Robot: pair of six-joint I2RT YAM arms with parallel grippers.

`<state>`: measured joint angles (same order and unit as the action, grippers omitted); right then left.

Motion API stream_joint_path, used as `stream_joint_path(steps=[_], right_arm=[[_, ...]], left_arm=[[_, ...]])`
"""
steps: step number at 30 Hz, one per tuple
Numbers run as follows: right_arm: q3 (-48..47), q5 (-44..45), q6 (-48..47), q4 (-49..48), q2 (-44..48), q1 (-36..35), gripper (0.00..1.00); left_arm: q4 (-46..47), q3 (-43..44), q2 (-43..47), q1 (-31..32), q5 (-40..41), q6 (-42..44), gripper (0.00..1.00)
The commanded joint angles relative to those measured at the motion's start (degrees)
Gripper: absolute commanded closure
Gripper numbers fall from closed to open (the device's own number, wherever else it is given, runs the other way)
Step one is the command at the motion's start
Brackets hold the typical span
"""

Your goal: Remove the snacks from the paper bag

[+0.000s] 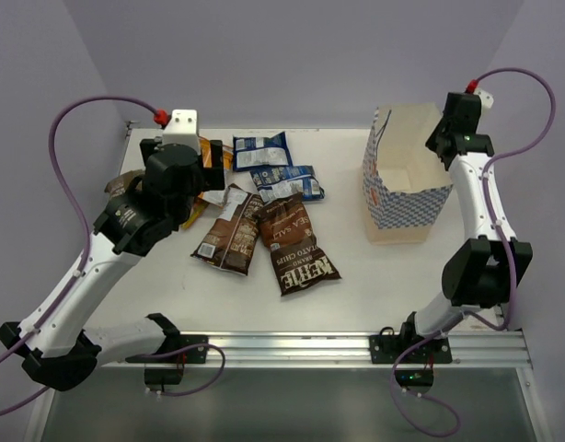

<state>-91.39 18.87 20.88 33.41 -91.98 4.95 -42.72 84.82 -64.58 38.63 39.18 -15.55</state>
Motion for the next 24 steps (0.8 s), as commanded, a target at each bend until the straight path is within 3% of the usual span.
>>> stream_joint_path(steps=[1,14,20,21,24], right_arm=[[-6.77,-3.58,6.79,-1.68,-2.58,-0.12,1.00],[-22.77,-2.53,14.10,-1.24,-15.59,0.15,0.97],[-23.74,-4.98,11.03,0.34,-17.88,0.59,0.63],[-23.74,-5.51,10.32,0.43,-17.79,0.67,0.51],[-24.27,-6.22,7.51,1.74,-17.09,0.67,0.28]], left_arm=[[0.09,-0.79,2.17,-0.40,2.04,-0.89,0.00],[0.80,-2.46,2.62,-1.45,2.57,0.08,0.00],[0.71,-2.29,2.88,-1.72,2.39,0.17,0.00],[0.71,-2.20,2.96,-1.72,2.31,0.17,0.00],[0.62,-1.76,3.05,-1.81,1.87,0.17,0.00]])
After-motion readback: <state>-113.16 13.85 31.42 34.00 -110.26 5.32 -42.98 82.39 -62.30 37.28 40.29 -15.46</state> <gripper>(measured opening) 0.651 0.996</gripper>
